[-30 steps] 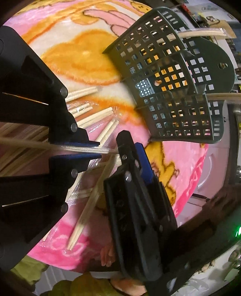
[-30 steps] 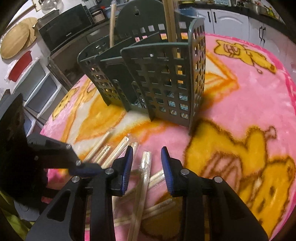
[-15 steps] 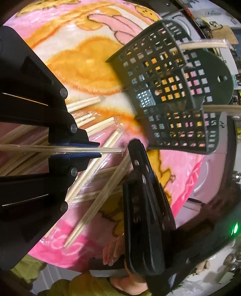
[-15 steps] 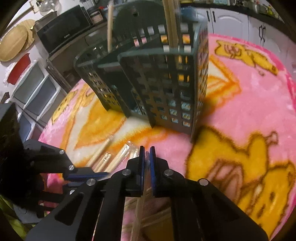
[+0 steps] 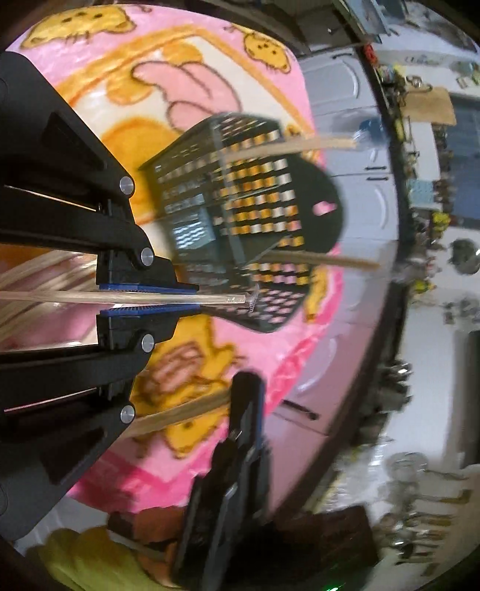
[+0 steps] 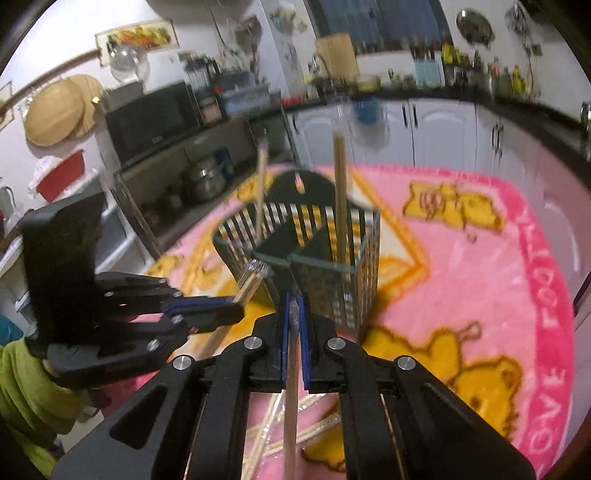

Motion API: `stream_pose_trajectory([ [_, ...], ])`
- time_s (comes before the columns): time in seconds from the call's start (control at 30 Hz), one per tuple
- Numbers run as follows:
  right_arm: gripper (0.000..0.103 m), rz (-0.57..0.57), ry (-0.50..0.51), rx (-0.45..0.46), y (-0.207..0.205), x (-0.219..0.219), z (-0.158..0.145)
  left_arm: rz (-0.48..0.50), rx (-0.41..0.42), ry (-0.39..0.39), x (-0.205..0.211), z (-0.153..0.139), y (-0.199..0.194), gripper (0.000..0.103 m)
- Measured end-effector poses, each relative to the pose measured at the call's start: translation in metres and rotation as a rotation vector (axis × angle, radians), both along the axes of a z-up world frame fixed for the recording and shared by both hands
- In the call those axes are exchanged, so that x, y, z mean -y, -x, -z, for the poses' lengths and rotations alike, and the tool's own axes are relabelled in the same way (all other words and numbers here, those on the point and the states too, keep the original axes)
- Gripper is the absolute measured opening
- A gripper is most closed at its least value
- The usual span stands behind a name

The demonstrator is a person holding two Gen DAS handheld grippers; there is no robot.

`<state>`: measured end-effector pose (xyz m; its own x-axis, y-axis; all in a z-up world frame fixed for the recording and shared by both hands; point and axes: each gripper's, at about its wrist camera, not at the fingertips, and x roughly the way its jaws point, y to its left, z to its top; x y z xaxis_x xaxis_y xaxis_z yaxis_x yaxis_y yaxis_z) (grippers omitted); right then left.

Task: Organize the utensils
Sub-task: 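Lift both chopsticks and carry them above the green caddy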

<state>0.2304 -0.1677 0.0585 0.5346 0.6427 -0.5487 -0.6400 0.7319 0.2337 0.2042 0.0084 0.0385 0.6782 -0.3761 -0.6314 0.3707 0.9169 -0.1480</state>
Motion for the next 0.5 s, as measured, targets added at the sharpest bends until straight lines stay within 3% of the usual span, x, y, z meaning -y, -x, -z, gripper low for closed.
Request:
stream_pose_trajectory([
  [0.17, 0.005, 0.005, -0.027, 0.100, 0.017, 0.004, -0.033, -0.073, 0.050, 0.083, -0.011, -0.025, -0.008, 0.003],
  [0.5, 0.005, 0.031, -0.108, 0.231, 0.034, 0.013, -0.081, -0.129, 0.165, 0.134, -0.007, -0.080, -0.022, 0.003],
])
